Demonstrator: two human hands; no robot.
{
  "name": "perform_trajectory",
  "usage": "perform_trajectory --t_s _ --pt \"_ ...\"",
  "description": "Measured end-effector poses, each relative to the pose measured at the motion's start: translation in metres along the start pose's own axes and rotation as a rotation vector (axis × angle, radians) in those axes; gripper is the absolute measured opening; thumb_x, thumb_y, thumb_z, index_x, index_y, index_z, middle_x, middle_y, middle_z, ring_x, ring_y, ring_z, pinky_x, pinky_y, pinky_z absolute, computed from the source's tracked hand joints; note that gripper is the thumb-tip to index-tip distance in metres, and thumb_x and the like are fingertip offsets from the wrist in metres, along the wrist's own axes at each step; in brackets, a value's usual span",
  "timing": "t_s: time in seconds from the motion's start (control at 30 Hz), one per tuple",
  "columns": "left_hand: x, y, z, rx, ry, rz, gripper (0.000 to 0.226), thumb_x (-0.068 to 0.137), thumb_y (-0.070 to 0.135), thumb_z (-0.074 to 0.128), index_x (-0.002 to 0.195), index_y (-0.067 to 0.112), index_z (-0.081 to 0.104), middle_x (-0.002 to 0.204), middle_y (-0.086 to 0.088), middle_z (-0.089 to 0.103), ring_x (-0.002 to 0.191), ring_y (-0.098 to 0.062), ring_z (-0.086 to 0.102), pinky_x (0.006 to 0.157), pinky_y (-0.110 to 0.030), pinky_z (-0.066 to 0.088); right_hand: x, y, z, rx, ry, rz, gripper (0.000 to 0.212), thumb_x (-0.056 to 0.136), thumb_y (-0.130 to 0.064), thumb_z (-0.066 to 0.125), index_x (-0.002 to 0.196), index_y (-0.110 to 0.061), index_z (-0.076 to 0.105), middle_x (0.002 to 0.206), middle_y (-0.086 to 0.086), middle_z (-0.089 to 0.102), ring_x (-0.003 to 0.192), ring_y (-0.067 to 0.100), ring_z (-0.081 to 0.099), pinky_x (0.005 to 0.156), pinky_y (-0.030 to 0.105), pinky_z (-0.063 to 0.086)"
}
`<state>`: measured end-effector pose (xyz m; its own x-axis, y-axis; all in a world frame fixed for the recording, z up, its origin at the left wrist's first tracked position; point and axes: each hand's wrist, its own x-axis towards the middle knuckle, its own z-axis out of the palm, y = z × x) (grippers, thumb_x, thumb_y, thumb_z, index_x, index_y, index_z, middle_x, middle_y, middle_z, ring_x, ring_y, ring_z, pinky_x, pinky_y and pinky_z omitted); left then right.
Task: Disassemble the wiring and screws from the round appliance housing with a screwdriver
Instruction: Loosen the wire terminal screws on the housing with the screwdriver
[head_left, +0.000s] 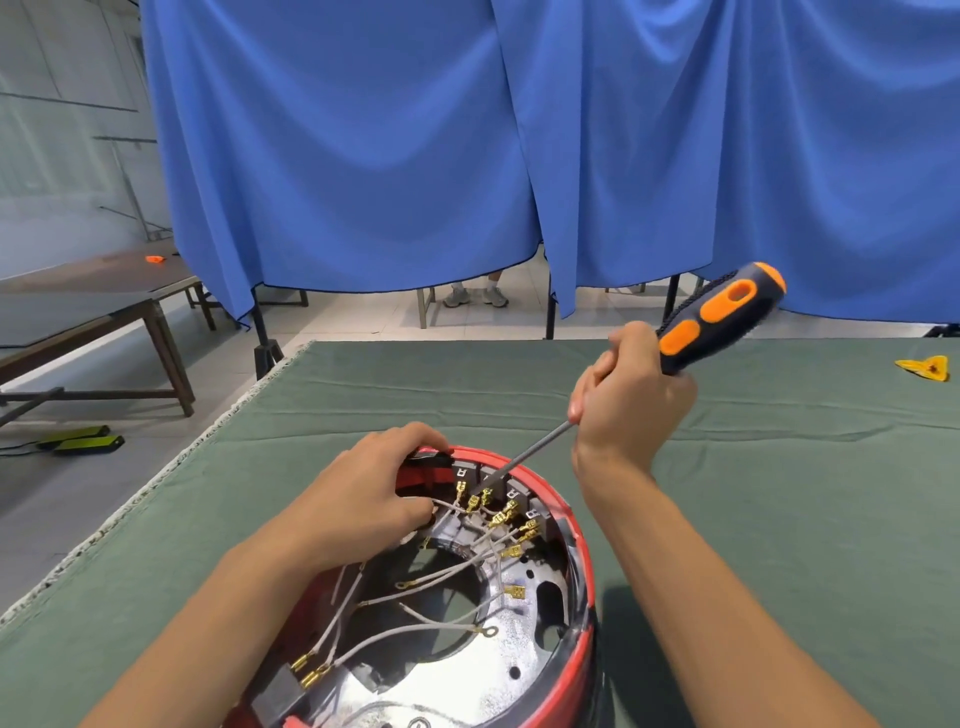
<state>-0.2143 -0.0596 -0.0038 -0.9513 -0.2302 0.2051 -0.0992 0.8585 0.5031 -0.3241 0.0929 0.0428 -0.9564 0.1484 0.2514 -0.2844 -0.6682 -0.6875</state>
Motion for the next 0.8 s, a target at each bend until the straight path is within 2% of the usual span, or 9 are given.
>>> perform_trajectory --t_s 0.1,0.23,0.33,0.43,0.53,0.67,0.8 --pt "-0.001 0.002 -0.002 0.005 -0.02 0.005 0.029 0.075 0.017 0.063 0.094 0.038 0.056 0.103 0.013 0.057 0.1 -0.011 0.051 0.091 -0.038 0.043 -0.002 -0.011 0.002 0.039 -0.032 -0.063 0.036 0.069 -0.015 0.051 0.037 -0.022 0.035 0.032 -0.003 0.029 0.024 0.017 0.029 0.036 0.016 0.025" --pt "-0.002 0.007 -0.003 0.041 -0.047 -0.019 0.01 0.073 0.029 0.055 0.073 0.038 0.06 0.107 0.016 0.052 0.105 -0.009 0.048 0.097 -0.037 0.039 -0.007 -0.016 0.001 0.027 -0.08 -0.124 0.039 0.071 -0.015 0.051 0.035 -0.022 0.036 0.031 -0.003 0.03 0.025 0.017 0.03 0.036 0.017 0.029" --pt "-0.001 0.006 -0.002 0.058 -0.041 -0.029 0.015 0.084 0.026 0.059 0.073 0.036 0.065 0.111 0.017 0.051 0.109 -0.007 0.046 0.1 -0.038 0.037 -0.012 -0.015 0.001 0.004 -0.11 -0.166 0.038 0.072 -0.013 0.051 0.038 -0.023 0.037 0.031 -0.004 0.031 0.025 0.017 0.03 0.036 0.017 0.029" --pt "-0.002 0.006 -0.001 0.062 -0.037 -0.029 0.017 0.089 0.037 0.058 0.08 0.032 0.071 0.117 0.014 0.05 0.111 -0.007 0.045 0.101 -0.038 0.036 -0.015 -0.014 0.002 -0.004 -0.116 -0.156 0.035 0.07 -0.014 0.051 0.039 -0.022 0.037 0.032 -0.004 0.03 0.026 0.018 0.03 0.036 0.017 0.029" --pt "-0.002 0.007 -0.001 0.066 -0.041 -0.029 0.016 0.088 0.038 0.059 0.08 0.031 0.071 0.116 0.014 0.05 0.11 -0.008 0.045 0.099 -0.038 0.037 -0.016 -0.011 0.001 -0.019 -0.121 -0.164 0.03 0.069 -0.015 0.051 0.043 -0.017 0.037 0.033 -0.004 0.03 0.026 0.019 0.03 0.036 0.018 0.028" --pt "-0.002 0.009 -0.002 0.08 -0.05 -0.032 0.014 0.086 0.035 0.061 0.074 0.035 0.066 0.114 0.016 0.049 0.107 -0.008 0.045 0.098 -0.038 0.038 -0.014 -0.009 -0.001 -0.024 -0.118 -0.155 0.034 0.07 -0.016 0.051 0.04 -0.022 0.038 0.032 -0.005 0.03 0.025 0.018 0.03 0.036 0.018 0.028" --pt "-0.002 0.008 -0.002 0.08 -0.052 -0.039 0.015 0.085 0.033 0.061 0.071 0.036 0.064 0.113 0.017 0.048 0.107 -0.008 0.045 0.098 -0.039 0.038 -0.012 -0.008 -0.002 -0.028 -0.115 -0.159 0.032 0.072 -0.015 0.051 0.044 -0.013 0.035 0.031 -0.004 0.03 0.025 0.018 0.031 0.037 0.017 0.029"
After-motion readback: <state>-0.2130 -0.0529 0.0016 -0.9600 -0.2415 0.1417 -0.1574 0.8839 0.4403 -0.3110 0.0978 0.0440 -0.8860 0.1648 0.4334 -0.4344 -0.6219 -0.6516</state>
